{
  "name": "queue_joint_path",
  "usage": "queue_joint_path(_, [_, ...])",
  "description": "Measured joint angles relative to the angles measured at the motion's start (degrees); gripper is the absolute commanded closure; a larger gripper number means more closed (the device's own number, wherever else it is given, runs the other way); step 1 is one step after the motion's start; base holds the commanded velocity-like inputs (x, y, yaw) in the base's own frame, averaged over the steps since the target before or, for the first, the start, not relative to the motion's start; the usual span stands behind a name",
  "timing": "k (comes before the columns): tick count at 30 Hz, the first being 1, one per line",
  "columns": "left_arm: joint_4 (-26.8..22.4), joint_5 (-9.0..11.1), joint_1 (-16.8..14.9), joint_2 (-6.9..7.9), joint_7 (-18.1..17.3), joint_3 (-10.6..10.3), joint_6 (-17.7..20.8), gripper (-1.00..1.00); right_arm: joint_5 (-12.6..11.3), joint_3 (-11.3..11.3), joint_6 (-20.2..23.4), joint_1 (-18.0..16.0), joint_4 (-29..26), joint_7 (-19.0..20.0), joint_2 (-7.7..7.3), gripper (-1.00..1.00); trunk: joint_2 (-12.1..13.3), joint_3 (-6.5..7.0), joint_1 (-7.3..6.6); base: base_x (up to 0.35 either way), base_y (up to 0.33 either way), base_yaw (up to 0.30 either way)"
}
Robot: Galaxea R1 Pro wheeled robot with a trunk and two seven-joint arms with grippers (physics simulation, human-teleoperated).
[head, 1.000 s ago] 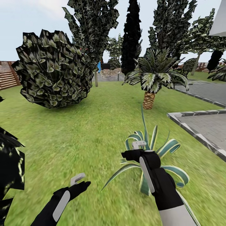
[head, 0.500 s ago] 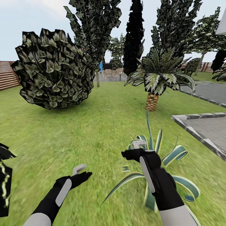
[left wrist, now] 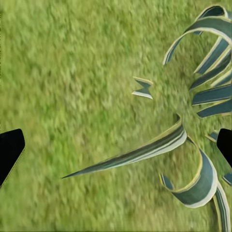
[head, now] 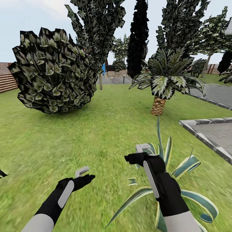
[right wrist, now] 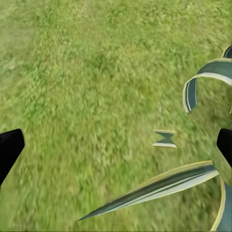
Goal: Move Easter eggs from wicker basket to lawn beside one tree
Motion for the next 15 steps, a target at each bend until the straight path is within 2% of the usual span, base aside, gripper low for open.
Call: queue_joint_path(15, [0.0, 0.0, 0.0, -0.02, -0.1, 0.0, 0.0, -1.00, 0.0, 0.0, 0.0, 0.0, -0.1, 0.0, -0.02, -1.00, 0.0, 0.00, 0.00, 0.292, 0.148, 0.000])
